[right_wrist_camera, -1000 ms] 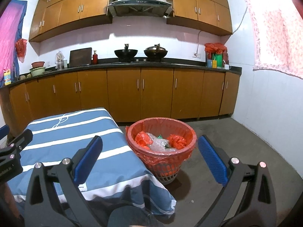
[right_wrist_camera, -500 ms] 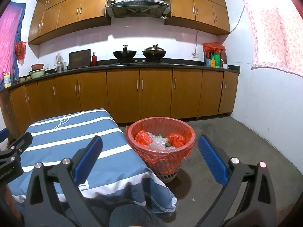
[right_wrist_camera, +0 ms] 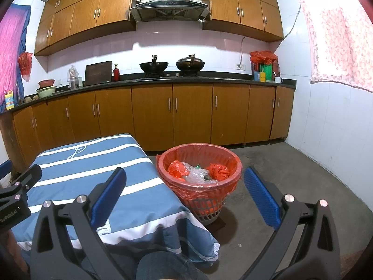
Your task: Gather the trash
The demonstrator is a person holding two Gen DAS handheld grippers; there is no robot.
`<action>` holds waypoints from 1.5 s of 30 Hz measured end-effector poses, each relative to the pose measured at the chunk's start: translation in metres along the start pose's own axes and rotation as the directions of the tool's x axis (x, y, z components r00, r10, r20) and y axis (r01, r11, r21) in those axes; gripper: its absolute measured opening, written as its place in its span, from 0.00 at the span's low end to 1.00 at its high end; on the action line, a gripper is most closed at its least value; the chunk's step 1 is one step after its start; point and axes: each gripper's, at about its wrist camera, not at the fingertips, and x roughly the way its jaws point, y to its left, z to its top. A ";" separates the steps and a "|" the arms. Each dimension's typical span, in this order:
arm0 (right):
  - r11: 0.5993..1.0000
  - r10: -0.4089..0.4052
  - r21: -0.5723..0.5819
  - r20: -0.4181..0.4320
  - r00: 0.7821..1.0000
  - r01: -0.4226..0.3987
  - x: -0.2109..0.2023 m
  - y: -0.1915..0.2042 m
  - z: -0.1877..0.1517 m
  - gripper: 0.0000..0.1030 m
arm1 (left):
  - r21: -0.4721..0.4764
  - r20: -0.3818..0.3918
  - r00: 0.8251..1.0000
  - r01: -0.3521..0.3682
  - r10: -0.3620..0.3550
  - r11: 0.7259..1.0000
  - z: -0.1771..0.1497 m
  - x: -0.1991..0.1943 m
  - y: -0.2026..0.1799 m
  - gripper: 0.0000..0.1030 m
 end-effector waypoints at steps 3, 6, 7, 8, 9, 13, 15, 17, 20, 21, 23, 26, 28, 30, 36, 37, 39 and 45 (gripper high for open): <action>1.000 0.001 0.003 -0.001 1.000 -0.001 0.000 0.000 -0.001 0.96 | 0.000 0.001 1.000 0.000 0.000 1.000 0.000 0.000 0.000 0.98; 1.000 0.002 0.004 -0.002 1.000 -0.002 -0.001 0.001 -0.002 0.96 | 0.000 0.001 1.000 -0.001 0.001 1.000 0.000 0.000 -0.001 0.98; 1.000 0.002 0.004 -0.001 1.000 -0.002 0.000 0.001 -0.002 0.96 | 0.000 0.001 1.000 -0.001 0.001 1.000 0.000 0.000 -0.001 0.98; 1.000 0.002 0.004 -0.001 1.000 -0.002 0.000 0.000 -0.001 0.96 | 0.000 0.001 1.000 0.000 0.000 1.000 0.000 -0.001 -0.001 0.98; 1.000 0.002 0.004 -0.001 1.000 -0.002 -0.001 0.001 -0.002 0.96 | -0.001 0.002 1.000 0.000 0.000 1.000 0.000 -0.001 -0.001 0.98; 1.000 0.002 0.005 -0.001 1.000 -0.002 0.000 0.000 -0.001 0.96 | -0.001 0.002 1.000 -0.001 0.001 1.000 0.000 -0.001 -0.001 0.98; 1.000 0.002 0.005 -0.001 1.000 -0.002 0.000 0.000 -0.001 0.96 | -0.001 0.002 1.000 0.000 0.000 1.000 0.000 -0.001 0.000 0.98; 1.000 0.002 0.005 -0.001 1.000 -0.002 0.000 0.000 -0.002 0.96 | 0.000 0.002 1.000 -0.001 0.001 1.000 0.000 -0.001 -0.001 0.98; 1.000 0.002 0.006 -0.001 1.000 -0.002 -0.001 0.001 -0.002 0.96 | 0.000 0.002 1.000 0.000 0.000 1.000 0.000 -0.001 -0.001 0.98; 1.000 0.002 0.007 -0.002 1.000 -0.002 -0.001 0.001 -0.002 0.96 | 0.000 0.002 1.000 0.000 0.000 1.000 0.000 -0.001 -0.001 0.98; 1.000 0.002 0.007 -0.001 1.000 -0.002 -0.001 0.001 -0.002 0.96 | 0.000 0.002 1.000 -0.001 0.001 1.000 0.000 -0.001 -0.001 0.98; 1.000 0.003 0.007 -0.001 1.000 -0.003 -0.001 0.001 -0.002 0.96 | -0.002 0.001 1.000 0.000 0.000 1.000 0.000 -0.001 -0.001 0.98; 1.000 0.003 0.007 -0.001 1.000 -0.003 -0.001 0.001 -0.002 0.96 | -0.002 0.001 1.000 -0.001 0.001 1.000 0.000 -0.001 -0.001 0.98; 1.000 0.003 0.008 -0.003 1.000 -0.003 -0.001 0.001 -0.003 0.96 | -0.001 0.001 1.000 -0.001 0.001 1.000 0.000 -0.001 -0.001 0.98; 1.000 0.004 0.009 -0.003 1.000 -0.004 -0.002 0.002 -0.002 0.96 | -0.001 0.002 1.000 -0.001 0.001 1.000 0.000 -0.001 -0.001 0.98; 1.000 0.003 0.009 -0.003 1.000 -0.003 -0.002 0.001 -0.002 0.96 | -0.001 0.002 1.000 -0.001 0.001 1.000 0.000 -0.001 -0.001 0.98; 1.000 0.004 0.009 -0.004 1.000 -0.004 -0.003 0.002 -0.002 0.96 | 0.000 0.001 1.000 0.000 0.000 1.000 0.000 -0.001 -0.001 0.98; 1.000 0.003 0.011 -0.004 1.000 -0.003 -0.004 0.002 -0.002 0.96 | 0.000 0.001 1.000 0.000 0.000 1.000 0.001 -0.001 -0.002 0.98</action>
